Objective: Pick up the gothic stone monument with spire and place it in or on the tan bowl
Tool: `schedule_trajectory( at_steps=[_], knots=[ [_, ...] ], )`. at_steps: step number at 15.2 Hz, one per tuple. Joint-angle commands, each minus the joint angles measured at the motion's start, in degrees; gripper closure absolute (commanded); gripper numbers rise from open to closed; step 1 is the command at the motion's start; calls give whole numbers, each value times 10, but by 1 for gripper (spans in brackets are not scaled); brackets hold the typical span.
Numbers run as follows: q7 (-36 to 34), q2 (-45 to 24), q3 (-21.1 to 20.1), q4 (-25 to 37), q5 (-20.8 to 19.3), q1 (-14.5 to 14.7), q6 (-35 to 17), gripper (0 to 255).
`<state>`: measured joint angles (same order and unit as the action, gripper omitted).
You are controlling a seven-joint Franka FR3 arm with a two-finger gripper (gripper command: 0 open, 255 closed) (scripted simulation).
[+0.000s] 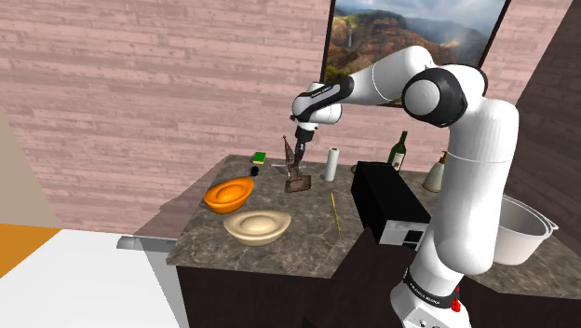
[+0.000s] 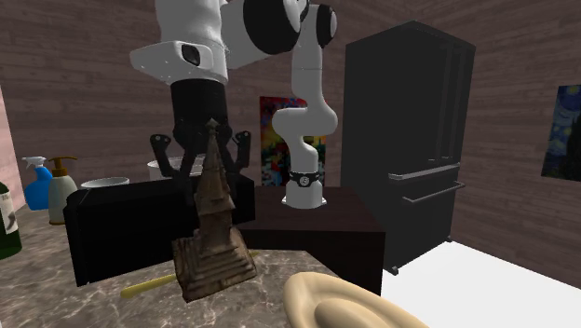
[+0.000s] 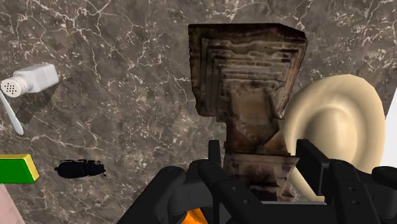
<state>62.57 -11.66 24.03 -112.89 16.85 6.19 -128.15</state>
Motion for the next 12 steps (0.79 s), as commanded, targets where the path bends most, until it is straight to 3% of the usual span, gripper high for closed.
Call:
schedule_trajectory(
  at_steps=[1, 12],
  knots=[
    [-26, 16, -6, -19, -10, 17, -9, 255],
    [-196, 62, -62, -78, -57, 110, -52, 255]
  ],
)
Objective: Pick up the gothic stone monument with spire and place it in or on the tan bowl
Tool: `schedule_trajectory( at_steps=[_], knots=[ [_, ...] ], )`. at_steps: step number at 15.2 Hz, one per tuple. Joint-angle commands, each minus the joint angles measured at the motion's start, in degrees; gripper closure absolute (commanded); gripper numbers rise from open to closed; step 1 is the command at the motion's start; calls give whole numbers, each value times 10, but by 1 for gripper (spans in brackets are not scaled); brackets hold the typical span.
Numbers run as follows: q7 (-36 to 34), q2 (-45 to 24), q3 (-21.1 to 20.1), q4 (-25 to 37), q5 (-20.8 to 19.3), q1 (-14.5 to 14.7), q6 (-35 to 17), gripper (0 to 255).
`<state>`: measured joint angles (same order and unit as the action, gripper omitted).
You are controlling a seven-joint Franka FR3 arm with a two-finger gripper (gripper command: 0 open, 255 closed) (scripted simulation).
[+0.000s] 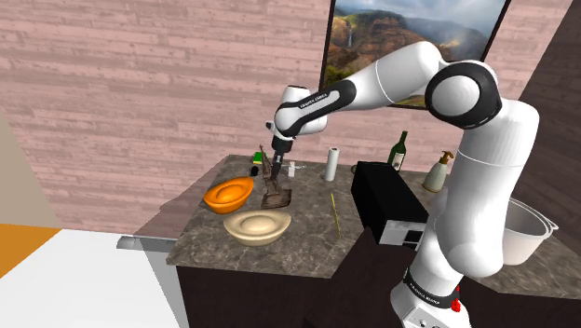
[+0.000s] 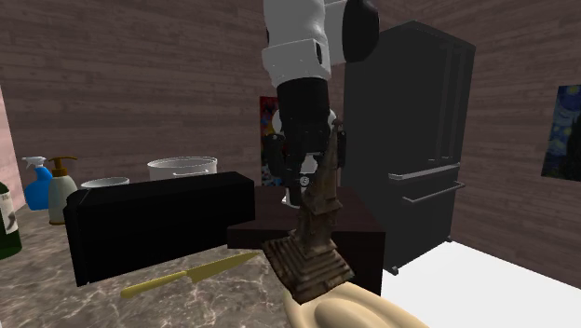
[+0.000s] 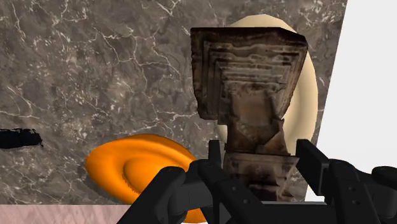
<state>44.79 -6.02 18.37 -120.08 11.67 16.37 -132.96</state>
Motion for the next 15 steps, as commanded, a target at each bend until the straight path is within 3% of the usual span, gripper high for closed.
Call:
schedule_trajectory(
  at_steps=[1, 4, 15],
  knots=[
    [-33, 6, -11, -7, -8, 17, -6, 255],
    [-75, 6, -27, -8, -17, 38, -11, 255],
    [-45, -43, -34, -37, 18, 34, -87, 255]
  ],
)
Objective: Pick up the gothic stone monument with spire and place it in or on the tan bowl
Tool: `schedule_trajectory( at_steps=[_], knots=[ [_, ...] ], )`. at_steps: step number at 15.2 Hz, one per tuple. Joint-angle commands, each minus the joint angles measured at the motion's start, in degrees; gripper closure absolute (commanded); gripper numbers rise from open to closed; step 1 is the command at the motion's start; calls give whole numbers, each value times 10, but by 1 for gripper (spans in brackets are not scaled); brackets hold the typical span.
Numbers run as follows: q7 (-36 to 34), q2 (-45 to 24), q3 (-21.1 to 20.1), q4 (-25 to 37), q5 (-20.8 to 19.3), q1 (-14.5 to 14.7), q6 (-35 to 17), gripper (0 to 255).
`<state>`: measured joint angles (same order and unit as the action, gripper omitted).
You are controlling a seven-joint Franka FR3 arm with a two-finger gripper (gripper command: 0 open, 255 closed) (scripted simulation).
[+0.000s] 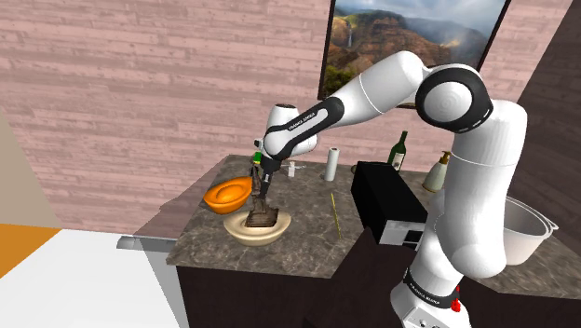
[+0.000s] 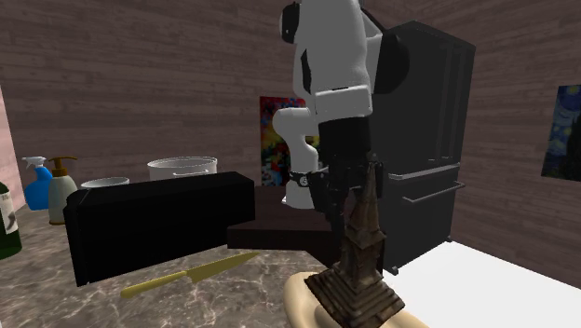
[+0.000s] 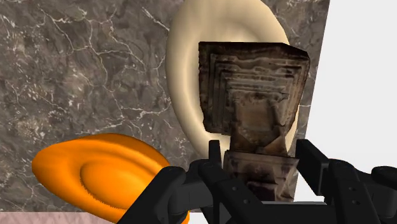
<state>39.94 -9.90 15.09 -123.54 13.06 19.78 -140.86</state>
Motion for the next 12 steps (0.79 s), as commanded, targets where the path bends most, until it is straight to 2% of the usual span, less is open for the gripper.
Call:
schedule_trajectory(
  at_steps=[1, 10, 11, 12],
  knots=[
    [6, -10, -2, -4, 7, -1, -14, 255],
    [11, -18, -4, -7, 13, -2, -24, 255],
    [10, -17, -4, -8, 13, -2, -24, 0],
    [12, -17, -3, -7, 13, -3, -24, 0]
  ],
)
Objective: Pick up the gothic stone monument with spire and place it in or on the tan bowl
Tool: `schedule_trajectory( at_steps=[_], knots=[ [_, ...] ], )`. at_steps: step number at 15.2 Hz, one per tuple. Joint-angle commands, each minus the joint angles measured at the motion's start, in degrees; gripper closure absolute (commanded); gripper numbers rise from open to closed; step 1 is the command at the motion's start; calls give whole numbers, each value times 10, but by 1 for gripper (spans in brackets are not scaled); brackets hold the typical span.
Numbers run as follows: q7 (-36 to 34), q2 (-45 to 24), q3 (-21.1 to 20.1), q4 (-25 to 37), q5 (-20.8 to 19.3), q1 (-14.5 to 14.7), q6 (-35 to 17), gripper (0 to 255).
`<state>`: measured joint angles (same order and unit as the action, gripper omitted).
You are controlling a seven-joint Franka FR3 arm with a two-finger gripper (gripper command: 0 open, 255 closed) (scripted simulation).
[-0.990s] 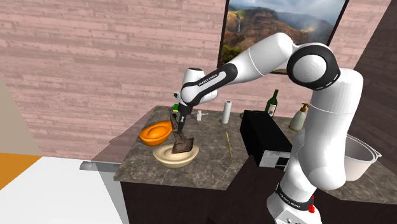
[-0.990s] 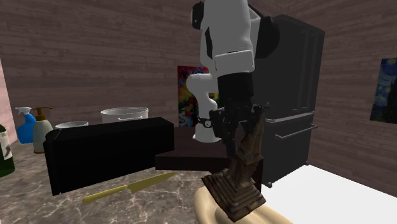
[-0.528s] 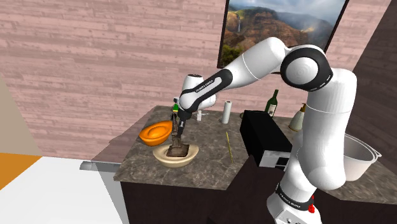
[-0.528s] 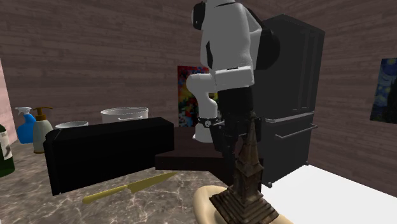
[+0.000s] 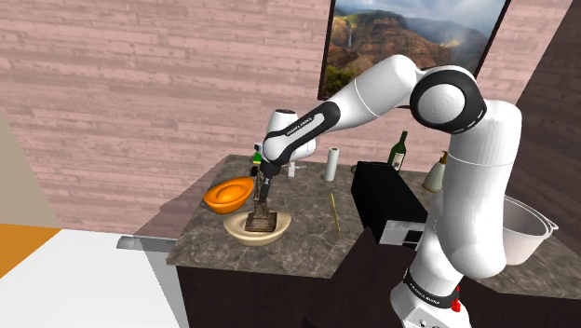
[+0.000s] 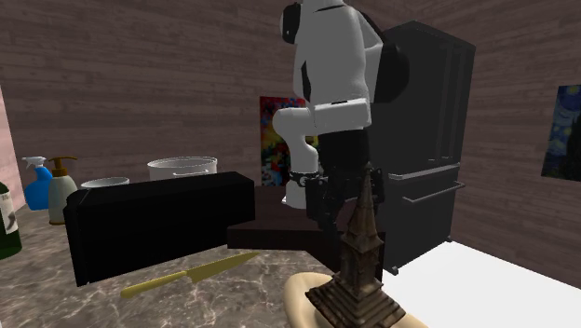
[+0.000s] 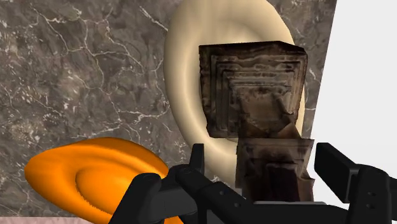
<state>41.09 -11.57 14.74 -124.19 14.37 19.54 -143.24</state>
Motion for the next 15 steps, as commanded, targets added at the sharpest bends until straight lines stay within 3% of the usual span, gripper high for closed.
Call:
schedule_trajectory(
  at_steps=[1, 4, 8, 15],
  knots=[
    [0, -1, 0, 0, 0, 0, 0, 0],
    [0, -1, 0, -1, 0, 0, 0, 0],
    [-24, 56, 11, 5, -34, 4, 59, 0],
    [-24, 56, 11, 5, -34, 4, 59, 0]
  ],
)
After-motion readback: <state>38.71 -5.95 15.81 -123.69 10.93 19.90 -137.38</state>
